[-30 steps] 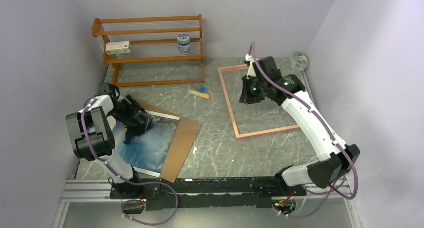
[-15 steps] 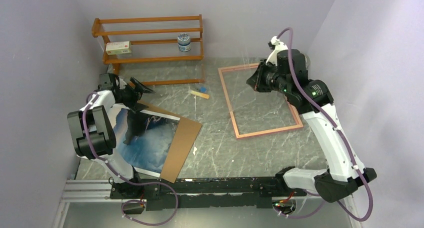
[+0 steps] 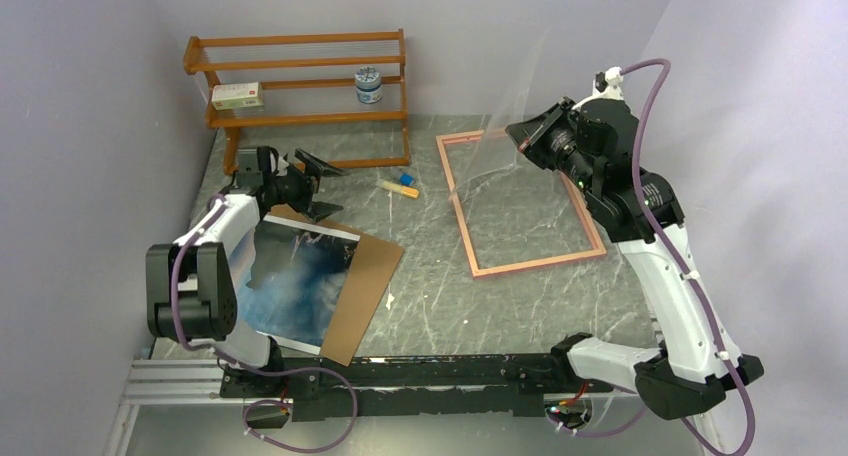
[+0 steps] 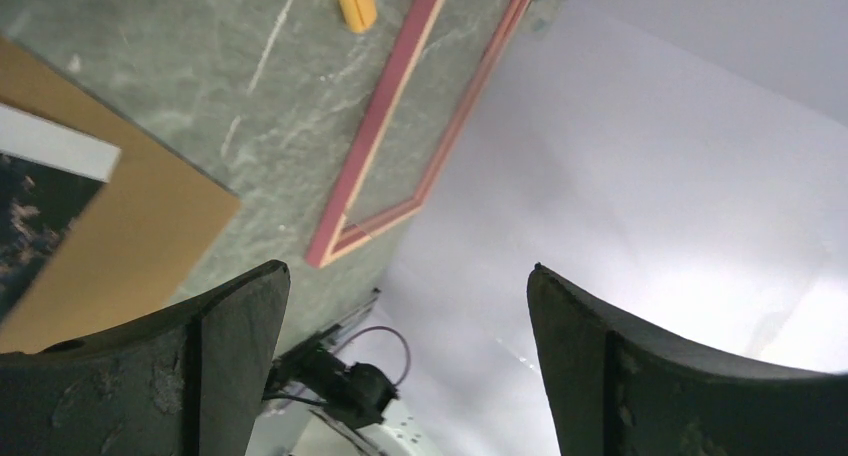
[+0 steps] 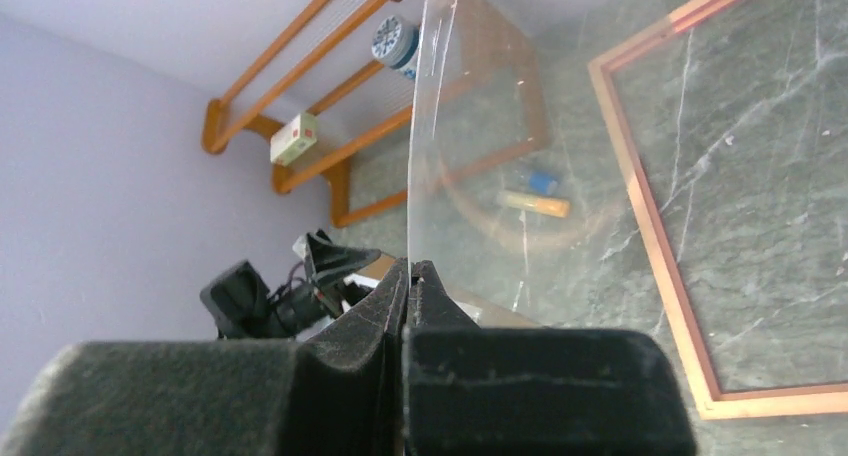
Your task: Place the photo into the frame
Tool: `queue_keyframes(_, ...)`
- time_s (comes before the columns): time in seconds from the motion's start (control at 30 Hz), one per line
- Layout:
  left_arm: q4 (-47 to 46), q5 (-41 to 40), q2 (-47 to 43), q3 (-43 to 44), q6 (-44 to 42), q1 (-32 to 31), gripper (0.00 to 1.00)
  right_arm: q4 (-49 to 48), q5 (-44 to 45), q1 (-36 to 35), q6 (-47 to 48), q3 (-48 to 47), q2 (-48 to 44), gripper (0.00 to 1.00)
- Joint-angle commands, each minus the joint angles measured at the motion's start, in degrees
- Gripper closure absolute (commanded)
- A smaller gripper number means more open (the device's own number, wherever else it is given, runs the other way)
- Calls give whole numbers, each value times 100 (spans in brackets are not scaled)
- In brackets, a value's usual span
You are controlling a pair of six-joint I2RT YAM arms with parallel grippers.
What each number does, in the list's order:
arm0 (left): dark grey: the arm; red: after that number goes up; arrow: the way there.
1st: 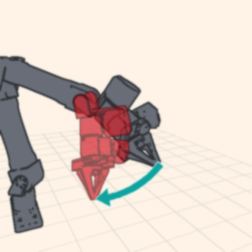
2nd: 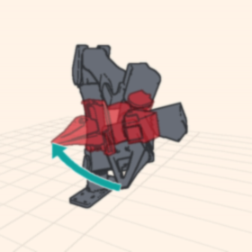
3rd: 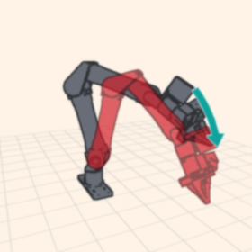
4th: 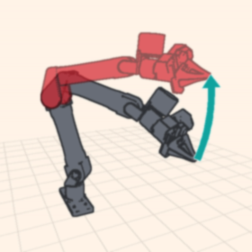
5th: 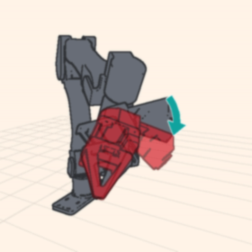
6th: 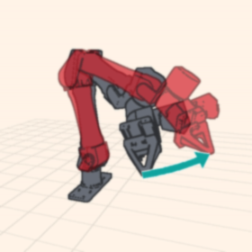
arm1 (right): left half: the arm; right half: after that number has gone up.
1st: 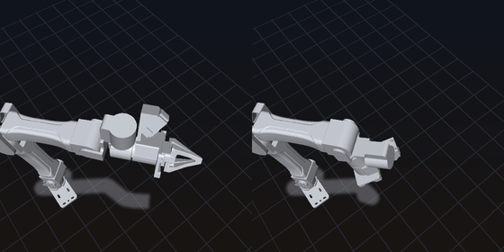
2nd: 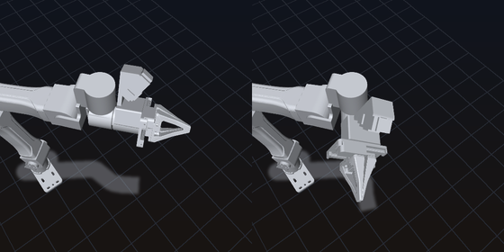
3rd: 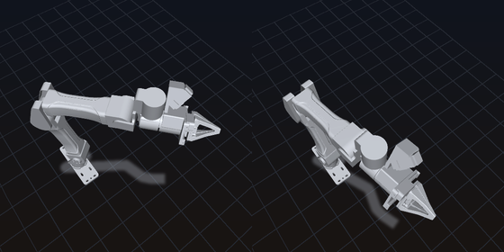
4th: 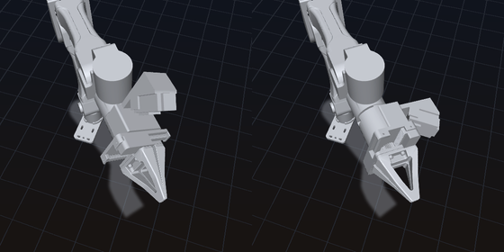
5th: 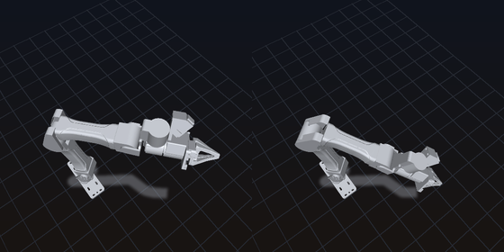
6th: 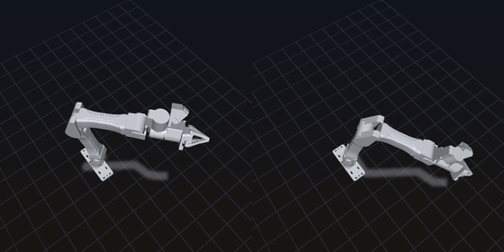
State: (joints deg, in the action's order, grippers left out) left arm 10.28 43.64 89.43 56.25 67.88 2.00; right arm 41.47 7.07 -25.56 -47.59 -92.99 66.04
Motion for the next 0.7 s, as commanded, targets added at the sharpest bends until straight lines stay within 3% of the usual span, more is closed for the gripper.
queue_keyframes(0.0,508,-211,-529,-39,1200,-64,6,-541,610,16,-828,-143,64,100)
queue_keyframes(0.13,392,-145,-723,-172,2000,-169,6,-817,797,14,-1107,-168,226,100)
queue_keyframes(0.3,171,-500,-811,-61,2705,-732,6,-759,800,16,-1300,-303,360,100)
queue_keyframes(0.47,-1151,-815,-738,-348,3850,-1073,6,-756,762,11,-1723,190,69,100)
queue_keyframes(0.67,-1357,-1144,-505,-59,4616,-1922,6,-547,769,16,-1938,393,-40,100)
